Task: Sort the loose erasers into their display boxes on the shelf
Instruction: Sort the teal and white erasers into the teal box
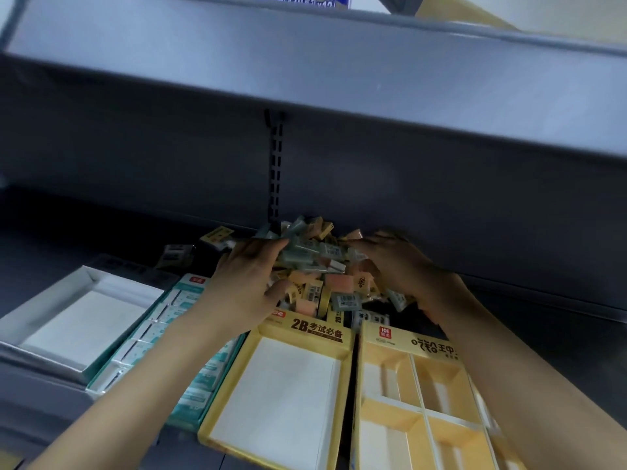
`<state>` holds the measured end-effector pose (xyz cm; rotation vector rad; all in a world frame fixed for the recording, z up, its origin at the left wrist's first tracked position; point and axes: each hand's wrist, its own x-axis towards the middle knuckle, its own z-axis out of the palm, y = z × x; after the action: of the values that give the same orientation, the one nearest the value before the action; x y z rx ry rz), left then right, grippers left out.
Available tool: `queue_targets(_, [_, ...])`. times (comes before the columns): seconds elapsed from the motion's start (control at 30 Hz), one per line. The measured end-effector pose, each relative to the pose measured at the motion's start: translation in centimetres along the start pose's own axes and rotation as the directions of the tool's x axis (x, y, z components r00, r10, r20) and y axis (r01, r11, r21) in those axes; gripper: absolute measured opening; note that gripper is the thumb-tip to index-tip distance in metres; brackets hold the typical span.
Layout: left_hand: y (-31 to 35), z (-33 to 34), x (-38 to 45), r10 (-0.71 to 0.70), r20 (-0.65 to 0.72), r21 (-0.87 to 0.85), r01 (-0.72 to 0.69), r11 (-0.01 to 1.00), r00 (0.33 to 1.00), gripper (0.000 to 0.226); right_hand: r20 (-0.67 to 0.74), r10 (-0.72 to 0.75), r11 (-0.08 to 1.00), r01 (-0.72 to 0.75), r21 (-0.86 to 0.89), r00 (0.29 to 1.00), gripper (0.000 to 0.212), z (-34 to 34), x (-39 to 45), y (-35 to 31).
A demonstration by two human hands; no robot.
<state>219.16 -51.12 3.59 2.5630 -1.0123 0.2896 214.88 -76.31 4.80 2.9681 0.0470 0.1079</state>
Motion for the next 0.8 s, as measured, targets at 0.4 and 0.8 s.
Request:
queue_targets(0.4, [1.0, 0.2, 4.1, 0.219, 0.129, 0.302, -0.249, 0.920, 0.967, 0.060, -0.110, 0.078, 0.989, -0.064, 0.132, 0.991, 0.042, -1.9, -1.4, -1.6])
queue_targets(0.8, [-2.2, -2.0, 4.4, 0.257, 0.097, 0.173, -0.271, 0.947, 0.962, 0.042, -0.157, 0.306, 0.915, -0.245, 0.322, 0.939, 0.029, -5.1, -2.6, -7.1])
